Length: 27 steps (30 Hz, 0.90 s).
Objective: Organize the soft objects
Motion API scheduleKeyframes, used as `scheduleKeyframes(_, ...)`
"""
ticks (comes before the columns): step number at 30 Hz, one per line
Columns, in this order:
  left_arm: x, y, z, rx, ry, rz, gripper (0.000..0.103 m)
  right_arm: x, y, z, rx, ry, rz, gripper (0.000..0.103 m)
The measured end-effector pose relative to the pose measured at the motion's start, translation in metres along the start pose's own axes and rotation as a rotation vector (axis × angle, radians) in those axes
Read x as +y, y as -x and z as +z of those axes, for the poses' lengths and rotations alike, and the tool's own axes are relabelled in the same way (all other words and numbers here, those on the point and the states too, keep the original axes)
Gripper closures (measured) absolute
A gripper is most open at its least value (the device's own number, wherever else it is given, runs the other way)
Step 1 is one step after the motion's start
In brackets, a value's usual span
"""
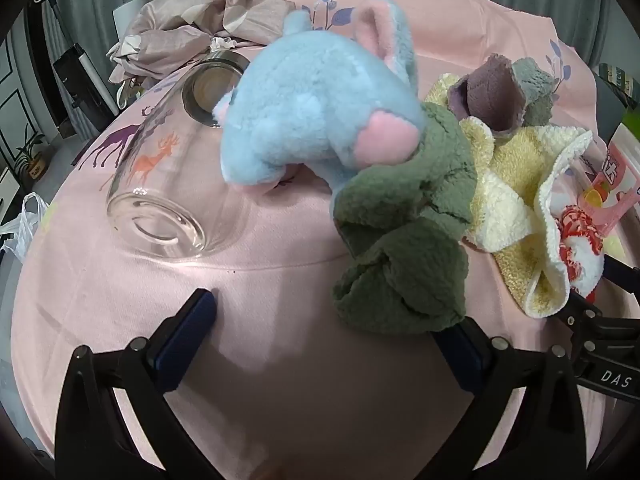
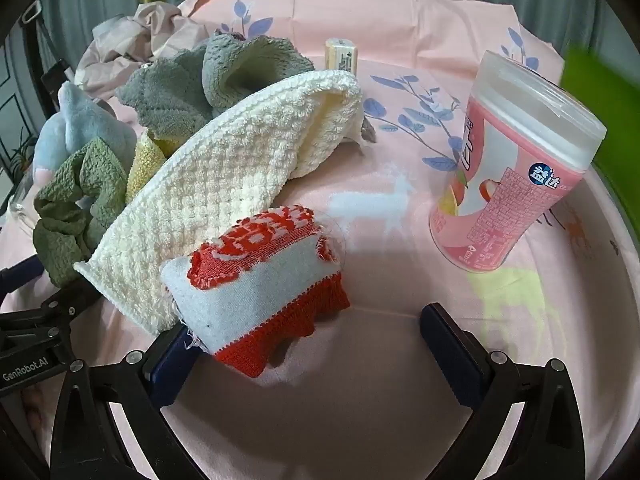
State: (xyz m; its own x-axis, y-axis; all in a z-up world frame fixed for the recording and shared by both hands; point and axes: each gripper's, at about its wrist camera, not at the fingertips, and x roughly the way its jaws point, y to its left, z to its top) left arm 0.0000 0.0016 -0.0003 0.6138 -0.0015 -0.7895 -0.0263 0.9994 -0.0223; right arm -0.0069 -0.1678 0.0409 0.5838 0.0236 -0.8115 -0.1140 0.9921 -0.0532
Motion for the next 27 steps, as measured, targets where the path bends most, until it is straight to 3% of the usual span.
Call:
scheduleKeyframes(1, -0.0031, 0.0001, -0.0004, -0.003, -0.029, 0.037, 0.001, 0.0, 0.0, 0.0, 0.0, 0.0, 0.0, 0.0)
scheduleKeyframes(5, -0.0098, -0.0009, -0.0024, -0.001, -0.034, 0.042, 0.001, -0.0002, -0.0003, 0.0001, 0.002, -0.001, 0.002, 0.0)
scheduleKeyframes(27, -0.0041, 0.0018, -0.0019, -0.002, -0.01, 0.012, 0.001, -0.0004, 0.0002, 0.0002, 0.001, -0.001, 0.002, 0.0)
